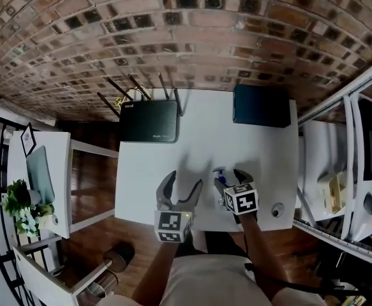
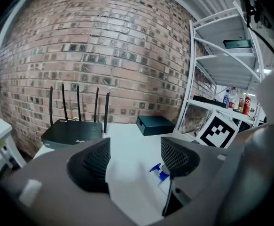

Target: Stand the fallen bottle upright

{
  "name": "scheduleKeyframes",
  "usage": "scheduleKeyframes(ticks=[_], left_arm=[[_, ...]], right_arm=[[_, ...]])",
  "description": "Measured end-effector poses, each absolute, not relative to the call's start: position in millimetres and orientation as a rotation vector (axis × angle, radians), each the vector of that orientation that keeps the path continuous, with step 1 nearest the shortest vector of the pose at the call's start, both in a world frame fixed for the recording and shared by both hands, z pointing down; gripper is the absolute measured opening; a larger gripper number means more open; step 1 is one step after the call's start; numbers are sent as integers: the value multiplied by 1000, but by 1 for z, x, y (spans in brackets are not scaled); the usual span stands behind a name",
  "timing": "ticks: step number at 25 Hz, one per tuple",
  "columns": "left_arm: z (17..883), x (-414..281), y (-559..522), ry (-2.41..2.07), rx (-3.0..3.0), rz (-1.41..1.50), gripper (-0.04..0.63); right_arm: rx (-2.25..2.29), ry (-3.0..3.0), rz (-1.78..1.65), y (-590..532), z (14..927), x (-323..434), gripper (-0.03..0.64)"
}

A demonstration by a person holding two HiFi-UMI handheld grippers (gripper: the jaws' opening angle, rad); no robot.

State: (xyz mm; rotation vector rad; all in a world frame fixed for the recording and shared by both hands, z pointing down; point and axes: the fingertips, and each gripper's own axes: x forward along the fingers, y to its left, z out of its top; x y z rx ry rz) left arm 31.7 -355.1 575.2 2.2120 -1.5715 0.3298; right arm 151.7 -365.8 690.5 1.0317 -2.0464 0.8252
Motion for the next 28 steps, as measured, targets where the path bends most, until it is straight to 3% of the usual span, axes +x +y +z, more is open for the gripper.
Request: scheduleKeyframes(ticks=[1, 4, 10, 13, 18, 28], left_arm=[[578, 29, -357, -1566, 2209, 333, 354], [587, 21, -361, -1553, 2194, 349, 354], [594, 4, -363, -1558, 2157, 359, 353], [596, 0, -362, -1553, 2144, 361, 353], [587, -6, -361, -1556, 2151, 349, 353], [567, -18, -358, -1570, 2170, 308, 347]], right_arm=[[1019, -2027, 831, -368, 697, 151, 308], [963, -1973, 866, -369, 715, 147, 188], [916, -1864, 970, -365, 737, 143, 184], [895, -1848, 968, -365, 741, 138, 136], [871, -1847, 947, -363, 741, 136, 118], [1042, -2005, 846, -381, 694, 140, 104]])
